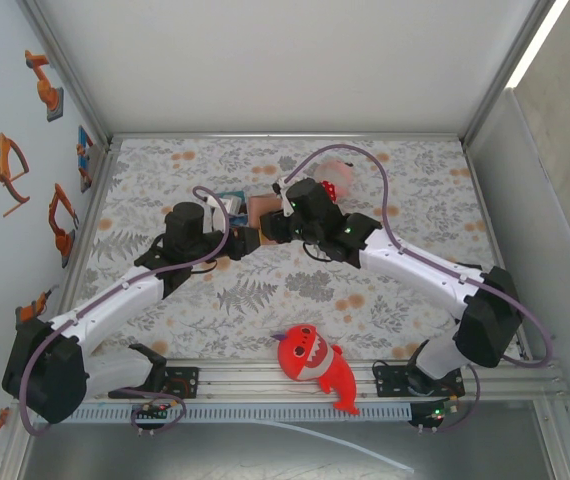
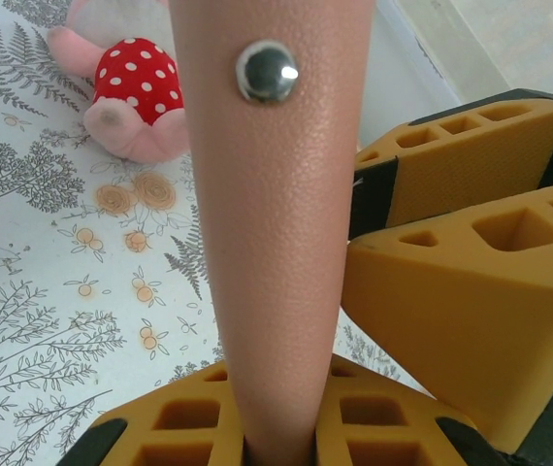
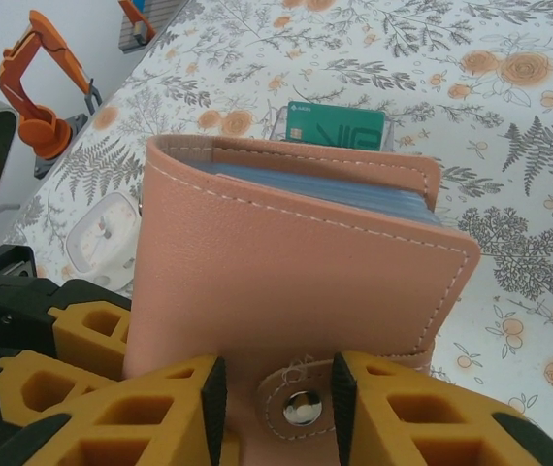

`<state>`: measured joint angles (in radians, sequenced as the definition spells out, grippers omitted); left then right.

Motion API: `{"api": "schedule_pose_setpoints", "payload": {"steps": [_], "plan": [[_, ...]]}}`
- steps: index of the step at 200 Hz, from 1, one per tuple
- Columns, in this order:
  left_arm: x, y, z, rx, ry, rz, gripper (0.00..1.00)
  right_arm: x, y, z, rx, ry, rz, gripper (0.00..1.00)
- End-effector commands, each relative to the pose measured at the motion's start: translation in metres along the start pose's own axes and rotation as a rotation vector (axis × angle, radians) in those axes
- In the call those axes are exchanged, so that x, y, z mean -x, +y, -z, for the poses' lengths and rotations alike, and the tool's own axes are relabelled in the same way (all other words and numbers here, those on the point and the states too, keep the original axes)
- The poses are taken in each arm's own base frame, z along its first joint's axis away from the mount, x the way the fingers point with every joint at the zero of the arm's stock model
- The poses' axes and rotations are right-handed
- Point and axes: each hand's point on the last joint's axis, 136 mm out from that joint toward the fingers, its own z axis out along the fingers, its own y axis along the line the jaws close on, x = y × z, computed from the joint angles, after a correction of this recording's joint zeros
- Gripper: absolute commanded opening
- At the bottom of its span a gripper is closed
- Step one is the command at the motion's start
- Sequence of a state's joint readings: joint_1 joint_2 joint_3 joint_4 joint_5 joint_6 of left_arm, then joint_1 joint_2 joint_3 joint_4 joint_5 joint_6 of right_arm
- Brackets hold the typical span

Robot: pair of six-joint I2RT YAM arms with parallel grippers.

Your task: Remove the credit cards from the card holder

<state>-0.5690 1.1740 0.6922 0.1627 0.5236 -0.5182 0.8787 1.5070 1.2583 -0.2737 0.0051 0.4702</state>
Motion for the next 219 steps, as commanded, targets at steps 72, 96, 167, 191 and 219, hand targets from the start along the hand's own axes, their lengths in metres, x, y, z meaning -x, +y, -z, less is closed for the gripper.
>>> {"api": "schedule_pose_setpoints", "payload": {"steps": [72, 96, 167, 191, 219], "plan": [[0.018, -0.033, 0.009, -0.107, -0.053, -0.100, 0.11, -0.012, -0.013, -0.003, -0.077, 0.046, 0.004, 0.35], [0.018, -0.032, 0.009, -0.101, -0.054, -0.095, 0.11, -0.014, -0.016, -0.001, -0.091, 0.048, 0.003, 0.33], [0.019, -0.031, 0.008, -0.096, -0.055, -0.092, 0.10, -0.014, -0.023, 0.002, -0.116, 0.031, -0.010, 0.20], [0.018, -0.030, 0.007, -0.095, -0.053, -0.090, 0.10, -0.013, -0.024, 0.004, -0.122, 0.026, -0.012, 0.17], [0.018, -0.029, 0.008, -0.088, -0.054, -0.091, 0.10, -0.011, -0.027, 0.007, -0.136, 0.012, -0.014, 0.13]]}}
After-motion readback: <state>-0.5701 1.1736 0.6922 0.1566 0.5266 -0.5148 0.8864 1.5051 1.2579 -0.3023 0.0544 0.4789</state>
